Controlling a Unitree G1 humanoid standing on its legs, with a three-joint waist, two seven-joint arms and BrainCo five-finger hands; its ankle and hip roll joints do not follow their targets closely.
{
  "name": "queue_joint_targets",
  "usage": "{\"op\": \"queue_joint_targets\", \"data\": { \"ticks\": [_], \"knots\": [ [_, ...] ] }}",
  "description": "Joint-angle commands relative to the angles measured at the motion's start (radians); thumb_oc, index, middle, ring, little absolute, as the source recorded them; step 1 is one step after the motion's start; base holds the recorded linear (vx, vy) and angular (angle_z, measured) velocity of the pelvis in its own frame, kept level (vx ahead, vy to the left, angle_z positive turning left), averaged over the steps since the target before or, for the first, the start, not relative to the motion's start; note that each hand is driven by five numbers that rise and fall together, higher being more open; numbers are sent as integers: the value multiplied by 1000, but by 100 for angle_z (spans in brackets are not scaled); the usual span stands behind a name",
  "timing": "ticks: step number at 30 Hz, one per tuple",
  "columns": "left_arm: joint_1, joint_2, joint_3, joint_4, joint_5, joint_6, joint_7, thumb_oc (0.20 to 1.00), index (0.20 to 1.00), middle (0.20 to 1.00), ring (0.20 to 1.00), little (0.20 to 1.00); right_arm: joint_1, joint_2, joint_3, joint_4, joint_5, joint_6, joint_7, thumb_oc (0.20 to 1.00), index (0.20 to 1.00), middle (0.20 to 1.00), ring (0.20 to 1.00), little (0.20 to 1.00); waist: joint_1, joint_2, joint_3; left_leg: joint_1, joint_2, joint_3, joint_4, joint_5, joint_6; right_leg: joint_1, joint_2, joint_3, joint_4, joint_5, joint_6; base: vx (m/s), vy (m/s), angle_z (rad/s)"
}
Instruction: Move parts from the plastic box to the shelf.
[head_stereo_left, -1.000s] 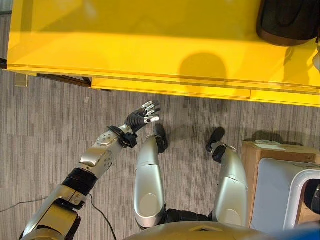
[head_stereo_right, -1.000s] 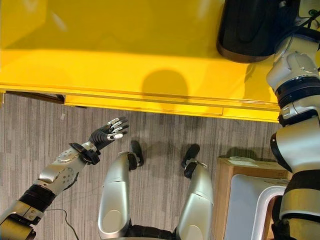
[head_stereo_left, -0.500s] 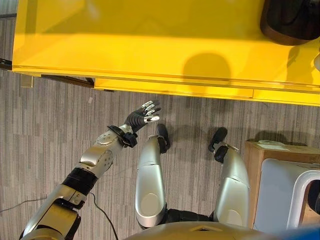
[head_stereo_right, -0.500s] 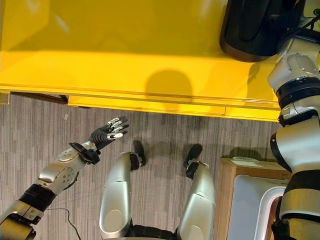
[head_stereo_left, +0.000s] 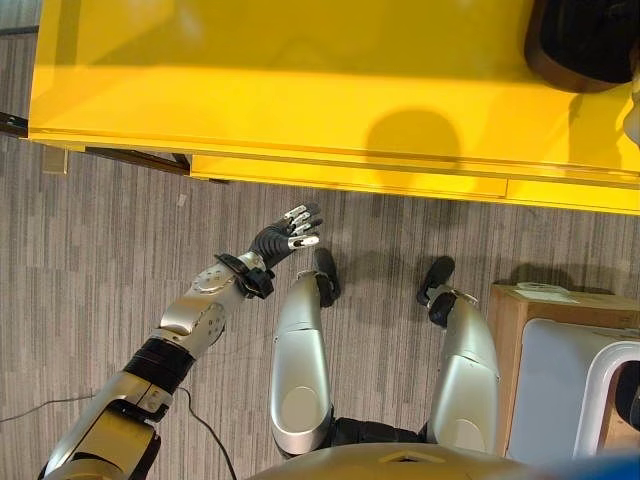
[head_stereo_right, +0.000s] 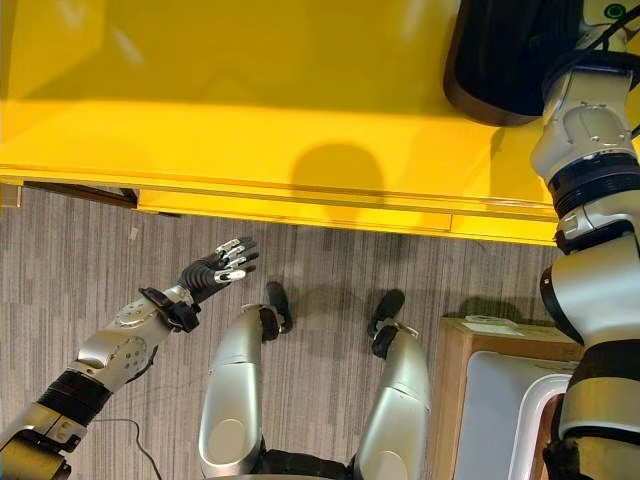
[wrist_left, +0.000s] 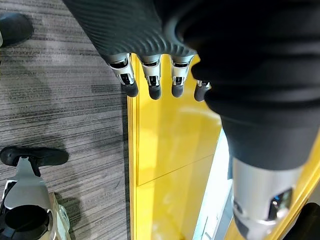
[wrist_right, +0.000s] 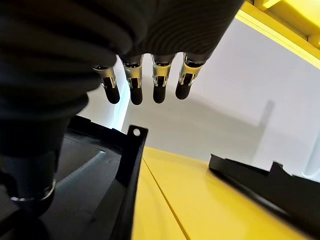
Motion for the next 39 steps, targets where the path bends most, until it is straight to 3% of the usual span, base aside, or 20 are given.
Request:
{"op": "queue_joint_targets", "data": {
  "ticks": [1,8,17,39],
  "knots": [
    [16,-2,-5,-54,-25,-18,-26,1000,1000,1000,1000,1000,-5,-85,42,-44,-68,-16,-7,1000,1000,1000,1000,1000,21,5,-35,30,-18,-26,-113,40,-33,10,-24,-43,179,-132,92,0,0,0],
    [23,-8,-3,-49,-13,-23,-36,1000,1000,1000,1000,1000,9,-76,48,-55,-110,-31,-10,1000,1000,1000,1000,1000,23,6,-35,30,-14,-24,-121,45,-33,7,-27,-45,165,-121,97,0,0,0],
    [25,-7,6,-36,-13,-18,-53,1000,1000,1000,1000,1000,24,-88,66,-94,-207,-104,-31,1000,1000,1000,1000,1000,20,5,-35,35,-20,-24,-109,37,-29,13,-26,-40,179,-131,95,0,0,0],
    [68,-14,28,-14,10,-40,-78,1000,1000,1000,1000,1000,63,-128,118,-209,-425,-154,-26,1000,1000,1000,1000,1000,22,0,-35,36,-18,-23,-101,28,-25,11,-28,-38,181,-133,97,0,0,0]
  ]
}}
